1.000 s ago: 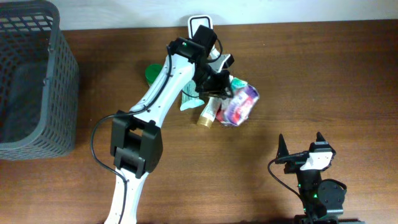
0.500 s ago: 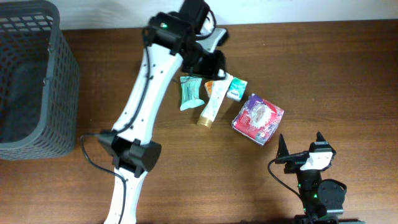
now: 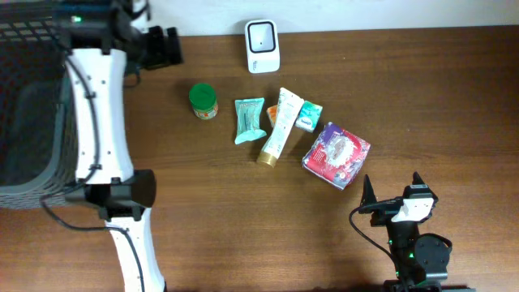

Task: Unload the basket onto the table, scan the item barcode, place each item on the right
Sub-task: 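Move the right gripper forward and grasp the pink floral tissue pack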

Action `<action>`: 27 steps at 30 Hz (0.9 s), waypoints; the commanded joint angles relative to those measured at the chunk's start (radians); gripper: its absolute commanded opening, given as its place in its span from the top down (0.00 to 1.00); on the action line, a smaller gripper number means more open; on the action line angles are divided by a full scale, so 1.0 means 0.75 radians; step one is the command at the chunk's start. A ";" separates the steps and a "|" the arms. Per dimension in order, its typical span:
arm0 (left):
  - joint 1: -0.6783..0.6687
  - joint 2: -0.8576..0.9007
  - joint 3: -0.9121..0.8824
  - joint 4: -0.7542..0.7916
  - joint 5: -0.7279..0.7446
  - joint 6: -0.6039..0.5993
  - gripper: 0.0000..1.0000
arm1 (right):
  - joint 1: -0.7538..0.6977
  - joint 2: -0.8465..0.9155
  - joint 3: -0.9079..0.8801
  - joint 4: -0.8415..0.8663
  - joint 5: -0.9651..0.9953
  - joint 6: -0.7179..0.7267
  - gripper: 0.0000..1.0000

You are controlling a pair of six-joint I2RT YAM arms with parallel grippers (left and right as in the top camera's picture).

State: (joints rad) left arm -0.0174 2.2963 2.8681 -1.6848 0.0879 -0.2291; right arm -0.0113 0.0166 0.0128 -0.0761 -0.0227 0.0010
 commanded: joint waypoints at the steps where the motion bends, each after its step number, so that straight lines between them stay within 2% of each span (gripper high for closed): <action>1: 0.095 -0.057 0.017 -0.004 -0.025 -0.002 0.01 | -0.002 -0.006 -0.010 -0.003 0.048 0.004 0.01; 3: 0.125 -0.057 0.017 -0.004 -0.043 -0.003 0.01 | -0.002 -0.006 -0.010 0.034 -0.017 0.041 0.01; 6: 0.143 -0.057 0.017 -0.004 -0.043 -0.003 0.01 | -0.002 -0.006 -0.010 0.112 -0.488 0.369 0.01; 8: 0.143 -0.057 0.017 -0.004 -0.043 -0.003 0.01 | -0.002 -0.006 -0.010 0.238 -0.640 0.465 0.01; 10: 0.143 -0.057 0.017 -0.004 -0.043 -0.003 0.01 | -0.002 -0.006 -0.010 0.444 -0.703 0.523 0.01; 12: 0.143 -0.057 0.017 -0.004 -0.043 -0.003 0.01 | -0.002 -0.006 -0.004 0.798 -0.682 0.550 0.01; 13: 0.143 -0.057 0.017 -0.004 -0.043 -0.003 0.01 | -0.003 -0.005 0.029 0.892 -0.628 0.550 0.01; 14: 0.143 -0.057 0.017 -0.004 -0.043 -0.002 0.01 | -0.003 -0.005 0.082 0.867 -0.576 0.548 0.01; 15: 0.143 -0.057 0.017 -0.004 -0.043 -0.003 0.01 | -0.004 0.005 0.165 0.756 -0.510 0.504 0.01; 16: 0.143 -0.057 0.017 -0.004 -0.043 -0.002 0.01 | -0.004 0.043 0.303 0.528 -0.436 0.377 0.01; 18: 0.143 -0.057 0.017 -0.004 -0.043 -0.003 0.01 | -0.004 0.147 0.506 0.214 -0.361 0.204 0.01; 19: 0.143 -0.057 0.017 -0.004 -0.044 -0.003 0.01 | -0.004 0.275 0.688 -0.054 -0.294 0.106 0.01; 20: 0.143 -0.057 0.017 -0.004 -0.043 -0.002 0.01 | -0.004 0.365 0.799 -0.200 -0.246 0.073 0.01; 23: 0.143 -0.057 0.017 -0.004 -0.043 -0.003 0.01 | -0.004 0.823 1.203 -0.763 -0.136 0.067 0.01; 25: 0.143 -0.057 0.017 -0.004 -0.043 -0.003 0.01 | -0.004 1.112 1.342 -0.966 -0.295 0.069 0.01; 27: 0.143 -0.057 0.017 -0.004 -0.043 -0.003 0.01 | -0.004 1.268 1.354 -1.008 -0.446 0.069 0.02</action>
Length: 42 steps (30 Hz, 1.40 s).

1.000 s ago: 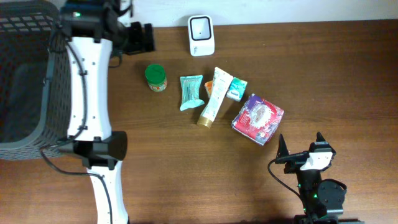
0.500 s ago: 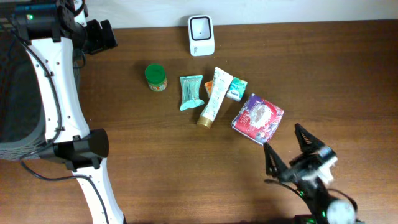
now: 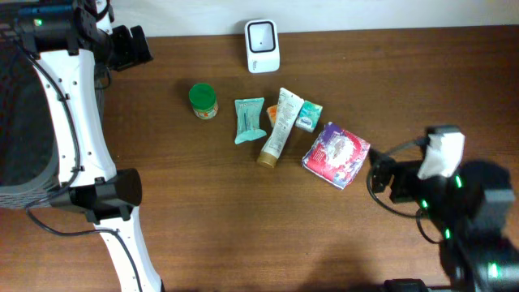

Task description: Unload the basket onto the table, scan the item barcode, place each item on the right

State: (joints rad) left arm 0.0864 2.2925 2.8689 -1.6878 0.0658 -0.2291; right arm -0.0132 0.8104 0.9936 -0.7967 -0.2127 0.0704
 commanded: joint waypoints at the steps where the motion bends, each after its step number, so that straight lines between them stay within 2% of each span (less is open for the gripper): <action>1: 0.005 -0.052 0.016 0.000 -0.014 -0.003 0.01 | 0.000 0.344 0.047 -0.087 -0.275 -0.024 0.01; 3: 0.005 -0.052 0.016 0.000 -0.014 -0.003 0.01 | -0.006 0.583 0.047 -0.107 -0.284 0.004 0.01; 6: 0.003 -0.052 0.016 0.000 -0.014 -0.003 0.01 | -0.101 0.872 0.047 -0.062 -0.292 0.270 0.01; 7: 0.004 -0.052 0.016 0.000 -0.014 -0.003 0.01 | -0.169 0.962 0.047 -0.046 -0.332 0.277 0.01; 9: 0.004 -0.052 0.016 0.000 -0.014 -0.003 0.01 | -0.264 1.095 0.047 -0.033 -0.441 0.197 0.01; 11: 0.004 -0.052 0.016 0.000 -0.014 -0.003 0.01 | -0.301 1.210 0.047 0.015 -0.653 -0.007 0.01; 13: 0.002 -0.052 0.016 0.000 -0.014 -0.003 0.01 | -0.297 1.304 0.047 0.072 -0.681 -0.040 0.01; 14: 0.003 -0.052 0.016 0.000 -0.014 -0.003 0.01 | -0.296 1.376 0.047 0.120 -0.713 -0.040 0.04; 15: 0.003 -0.052 0.016 0.000 -0.014 -0.003 0.01 | -0.296 1.415 0.047 0.145 -0.742 -0.040 0.12; 17: 0.005 -0.052 0.016 0.000 -0.014 -0.003 0.01 | -0.296 1.489 0.047 0.176 -0.785 -0.040 0.35; 19: 0.002 -0.052 0.016 0.000 -0.014 -0.003 0.01 | -0.296 1.519 0.046 0.182 -0.801 -0.110 0.44; 20: 0.002 -0.052 0.016 0.000 -0.014 -0.003 0.01 | -0.296 1.509 0.047 0.171 -0.931 -0.213 0.57; 21: 0.003 -0.052 0.016 0.000 -0.014 -0.003 0.01 | -0.296 1.498 0.047 0.167 -1.038 -0.271 0.63; 23: 0.003 -0.052 0.016 0.000 -0.014 -0.003 0.01 | -0.296 1.446 0.047 0.165 -1.204 -0.361 0.91; 24: 0.003 -0.052 0.016 0.000 -0.014 -0.003 0.01 | -0.296 1.415 0.047 0.165 -1.214 -0.376 0.96; 26: 0.002 -0.052 0.016 0.000 -0.014 -0.003 0.01 | -0.279 1.264 0.047 0.155 -1.259 -0.476 0.96; 29: 0.003 -0.052 0.016 0.000 -0.014 -0.003 0.01 | -0.220 1.025 0.047 0.173 -1.469 -0.659 0.96; 33: 0.003 -0.052 0.016 0.000 -0.014 -0.003 0.01 | -0.037 0.809 0.047 0.317 -1.397 -0.687 0.96; 36: 0.003 -0.052 0.016 0.000 -0.014 -0.003 0.01 | 0.077 0.777 0.047 0.345 -1.290 -0.686 0.96; 40: 0.003 -0.052 0.016 0.000 -0.014 -0.003 0.01 | 0.157 0.780 0.047 0.405 -0.888 -0.335 0.96; 41: 0.003 -0.052 0.016 0.000 -0.014 -0.003 0.01 | 0.157 0.780 0.047 0.405 -0.746 -0.215 0.96; 42: 0.003 -0.052 0.016 0.000 -0.014 -0.003 0.01 | 0.157 0.780 0.047 0.397 -0.503 0.012 0.96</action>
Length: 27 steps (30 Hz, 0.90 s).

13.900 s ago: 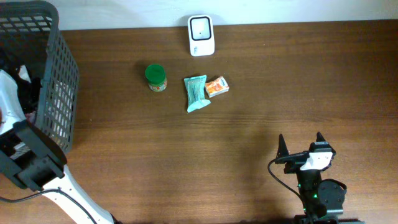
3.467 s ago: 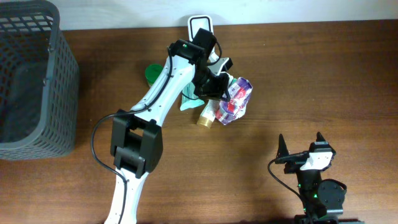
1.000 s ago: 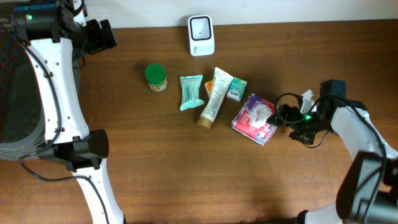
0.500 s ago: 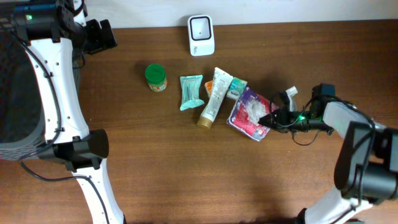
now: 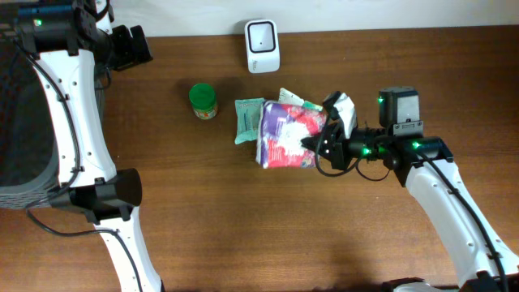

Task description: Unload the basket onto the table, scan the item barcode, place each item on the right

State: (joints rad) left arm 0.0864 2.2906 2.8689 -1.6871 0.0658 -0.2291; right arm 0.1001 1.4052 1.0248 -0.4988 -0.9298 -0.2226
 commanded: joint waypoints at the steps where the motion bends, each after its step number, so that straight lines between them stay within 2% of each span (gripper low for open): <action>1: 0.003 -0.050 0.016 -0.001 -0.014 -0.003 0.01 | 0.006 -0.013 0.006 -0.041 0.710 0.563 0.96; 5: 0.003 -0.050 0.016 -0.001 -0.014 -0.003 0.01 | 0.006 -0.013 0.006 -0.279 1.432 1.005 0.96; 7: 0.003 -0.050 0.016 -0.001 -0.014 -0.003 0.01 | 0.006 -0.012 0.006 -0.372 1.673 1.042 0.96; 12: 0.003 -0.050 0.016 -0.001 -0.014 -0.003 0.01 | 0.006 -0.009 0.006 -0.477 1.855 1.041 0.96; 19: 0.003 -0.050 0.016 -0.001 -0.014 -0.003 0.01 | 0.031 0.185 0.006 -0.528 1.817 0.947 0.94; 21: 0.003 -0.050 0.016 -0.001 -0.014 -0.003 0.01 | 0.101 0.220 0.013 -0.532 1.808 0.931 0.88; 23: 0.003 -0.050 0.016 -0.001 -0.014 -0.003 0.01 | 0.220 0.232 0.069 -0.548 1.808 0.930 0.71; 24: 0.003 -0.050 0.016 -0.001 -0.014 -0.003 0.01 | 0.275 0.232 0.098 -0.547 1.807 0.931 0.57; 25: 0.003 -0.050 0.016 -0.001 -0.014 -0.003 0.01 | 0.308 0.232 0.119 -0.547 1.799 0.931 0.49; 26: 0.002 -0.050 0.016 -0.001 -0.014 -0.003 0.01 | 0.358 0.232 0.154 -0.542 1.771 0.930 0.43; 27: 0.003 -0.050 0.016 -0.001 -0.014 -0.003 0.01 | 0.400 0.232 0.188 -0.526 1.721 0.930 0.43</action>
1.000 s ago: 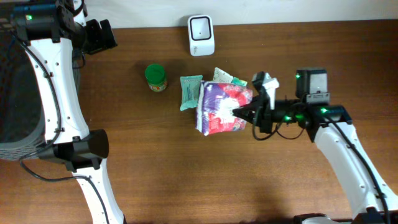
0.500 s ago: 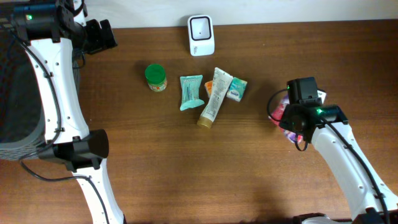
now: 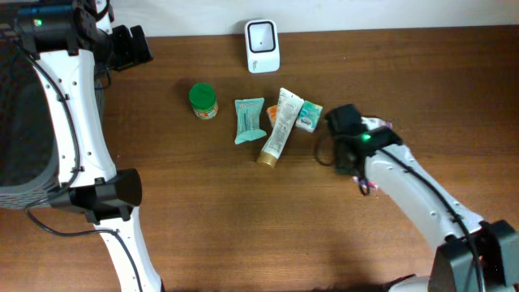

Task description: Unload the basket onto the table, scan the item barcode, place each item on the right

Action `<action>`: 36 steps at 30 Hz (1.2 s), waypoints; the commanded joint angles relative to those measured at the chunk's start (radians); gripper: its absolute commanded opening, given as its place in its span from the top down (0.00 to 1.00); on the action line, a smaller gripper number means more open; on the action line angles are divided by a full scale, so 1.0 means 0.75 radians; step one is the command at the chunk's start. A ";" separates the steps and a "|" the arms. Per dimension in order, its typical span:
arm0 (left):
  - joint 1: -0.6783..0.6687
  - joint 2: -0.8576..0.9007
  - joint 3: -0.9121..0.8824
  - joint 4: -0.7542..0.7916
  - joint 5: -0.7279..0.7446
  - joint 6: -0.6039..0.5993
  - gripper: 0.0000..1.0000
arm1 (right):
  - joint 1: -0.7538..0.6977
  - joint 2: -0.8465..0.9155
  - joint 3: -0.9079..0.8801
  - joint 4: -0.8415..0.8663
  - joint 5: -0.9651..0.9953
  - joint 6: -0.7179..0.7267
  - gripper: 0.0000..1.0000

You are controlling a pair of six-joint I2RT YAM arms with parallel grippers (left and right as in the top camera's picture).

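Observation:
The white barcode scanner (image 3: 262, 45) stands at the table's far edge. My right arm reaches in from the bottom right, and its wrist (image 3: 347, 134) sits just right of the small teal box (image 3: 308, 114). The wrist hides the right gripper's fingers. Of the purple, red and white pack, only pink-purple slivers (image 3: 367, 185) show from under the arm. My left gripper (image 3: 131, 45) hangs at the far left corner, away from the items, and its jaws are too dark to read.
A green-lidded jar (image 3: 203, 100), a teal packet (image 3: 249, 119) and a cream tube (image 3: 276, 128) lie in a row in front of the scanner. A dark wire basket (image 3: 20, 122) fills the left side behind the left arm.
The right gripper held the pack raised over the tube and teal box. Now the wrist is further right and the pack is almost wholly hidden beneath the arm. The left arm is unchanged.
First the pack lay on the table right of the tube, with the right arm drawn back at the near edge. Then the right arm stood beside the pack and the left gripper had shifted left. Later the right gripper held the pack over the items. Now the arm covers it.

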State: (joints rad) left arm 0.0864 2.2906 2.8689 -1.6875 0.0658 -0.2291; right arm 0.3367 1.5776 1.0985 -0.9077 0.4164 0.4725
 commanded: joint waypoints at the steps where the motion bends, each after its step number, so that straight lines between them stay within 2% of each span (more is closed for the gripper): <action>1: 0.003 -0.050 0.016 -0.001 -0.014 -0.003 0.01 | 0.125 0.002 0.128 0.056 -0.153 0.003 0.38; 2: 0.003 -0.050 0.016 -0.001 -0.014 -0.003 0.01 | 0.146 0.002 0.149 0.090 -0.200 -0.001 0.32; 5: 0.003 -0.050 0.016 -0.001 -0.014 -0.003 0.01 | 0.161 0.002 0.239 0.130 -0.371 -0.064 0.26; 7: 0.003 -0.050 0.016 -0.001 -0.014 -0.003 0.01 | 0.138 0.002 0.321 0.091 -0.391 -0.069 0.18; 9: 0.003 -0.050 0.016 -0.001 -0.014 -0.003 0.01 | 0.072 0.002 0.384 0.048 -0.391 -0.094 0.16; 11: 0.003 -0.050 0.016 -0.001 -0.014 -0.003 0.01 | -0.034 0.002 0.389 0.028 -0.394 -0.101 0.13; 12: 0.003 -0.050 0.016 -0.001 -0.014 -0.003 0.01 | -0.107 0.002 0.389 0.018 -0.422 -0.101 0.09; 14: 0.003 -0.050 0.016 -0.001 -0.014 -0.003 0.01 | -0.237 0.002 0.389 0.012 -0.545 -0.120 0.05; 17: 0.003 -0.050 0.016 -0.001 -0.014 -0.003 0.01 | -0.486 0.044 0.388 0.007 -0.900 -0.252 0.00; 20: 0.003 -0.050 0.016 -0.001 -0.014 -0.003 0.01 | -0.603 0.153 0.369 0.000 -1.161 -0.415 0.01; 22: 0.003 -0.050 0.016 -0.001 -0.014 -0.003 0.01 | -0.656 0.310 0.354 -0.003 -1.195 -0.452 0.02; 24: 0.002 -0.050 0.016 -0.001 -0.014 -0.003 0.01 | -0.715 0.407 0.353 0.004 -1.349 -0.514 0.00; 26: 0.003 -0.050 0.016 -0.001 -0.014 -0.003 0.01 | -0.784 0.497 0.352 -0.003 -1.603 -0.610 0.10; 29: 0.003 -0.050 0.016 -0.001 -0.014 -0.003 0.01 | -0.834 0.571 0.322 -0.030 -1.587 -0.621 0.20; 32: 0.003 -0.050 0.016 -0.001 -0.014 -0.003 0.01 | -0.825 0.572 0.250 0.021 -1.589 -0.619 0.27; 36: 0.003 -0.050 0.016 -0.001 -0.014 -0.003 0.01 | -0.822 0.572 0.193 0.087 -1.595 -0.461 0.32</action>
State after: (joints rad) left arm 0.0864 2.2906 2.8689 -1.6871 0.0658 -0.2291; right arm -0.2874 1.9976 1.2686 -0.8631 -0.7544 0.0486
